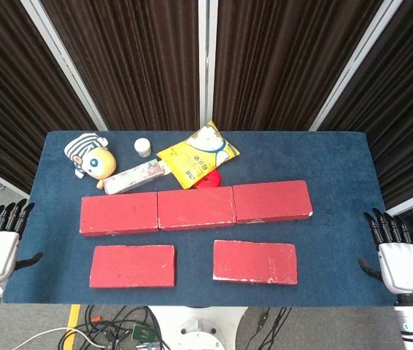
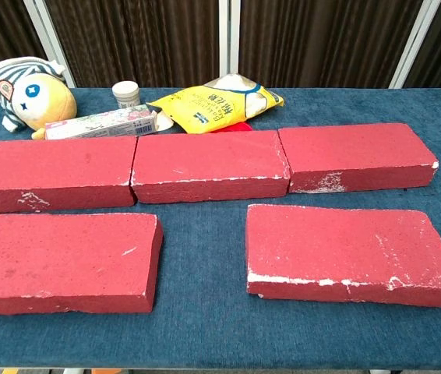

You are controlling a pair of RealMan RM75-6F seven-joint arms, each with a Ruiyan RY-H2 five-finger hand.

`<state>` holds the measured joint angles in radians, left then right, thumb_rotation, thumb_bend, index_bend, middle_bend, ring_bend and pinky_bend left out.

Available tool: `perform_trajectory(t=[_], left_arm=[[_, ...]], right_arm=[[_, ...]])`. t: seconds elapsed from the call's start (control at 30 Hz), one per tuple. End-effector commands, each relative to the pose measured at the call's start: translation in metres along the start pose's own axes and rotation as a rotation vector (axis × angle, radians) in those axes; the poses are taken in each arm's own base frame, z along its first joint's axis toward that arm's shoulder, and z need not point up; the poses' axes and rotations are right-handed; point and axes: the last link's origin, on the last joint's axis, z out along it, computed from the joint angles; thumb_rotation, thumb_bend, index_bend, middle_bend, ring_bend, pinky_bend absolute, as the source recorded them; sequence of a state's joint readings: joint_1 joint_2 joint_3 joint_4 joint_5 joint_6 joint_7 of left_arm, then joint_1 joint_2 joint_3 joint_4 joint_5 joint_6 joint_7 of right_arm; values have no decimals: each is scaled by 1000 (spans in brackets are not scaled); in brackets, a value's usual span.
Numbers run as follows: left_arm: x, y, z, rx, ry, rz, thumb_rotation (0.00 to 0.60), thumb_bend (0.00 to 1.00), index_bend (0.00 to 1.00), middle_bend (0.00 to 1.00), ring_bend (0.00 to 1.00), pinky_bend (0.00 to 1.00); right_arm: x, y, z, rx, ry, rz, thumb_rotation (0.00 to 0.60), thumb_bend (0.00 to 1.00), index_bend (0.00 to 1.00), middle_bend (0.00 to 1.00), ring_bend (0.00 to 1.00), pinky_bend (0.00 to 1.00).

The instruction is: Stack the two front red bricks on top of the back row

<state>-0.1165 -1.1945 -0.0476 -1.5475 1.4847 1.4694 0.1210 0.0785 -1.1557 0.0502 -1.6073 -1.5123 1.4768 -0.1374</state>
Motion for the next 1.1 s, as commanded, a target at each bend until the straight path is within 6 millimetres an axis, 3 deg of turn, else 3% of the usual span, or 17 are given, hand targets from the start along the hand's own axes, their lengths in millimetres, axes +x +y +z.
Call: perform_trajectory(t=[0.03, 0.67, 1.1], left_arm=[[0, 0, 0, 1, -3, -2, 600, 13, 27, 0, 0, 0], [-3, 24, -9, -75, -111, -93, 600, 0, 26, 0, 0, 0], [-40, 78, -12, -215, -328, -234, 600, 0, 27, 0, 0, 0]], right_arm=[[1, 1, 0, -2, 2, 2, 600, 116, 0, 0, 0, 0], [8, -1, 3, -6, 27, 21, 600, 116, 0, 0, 0, 0], [8, 4, 2, -9, 14, 6, 600, 116, 0, 0, 0, 0]])
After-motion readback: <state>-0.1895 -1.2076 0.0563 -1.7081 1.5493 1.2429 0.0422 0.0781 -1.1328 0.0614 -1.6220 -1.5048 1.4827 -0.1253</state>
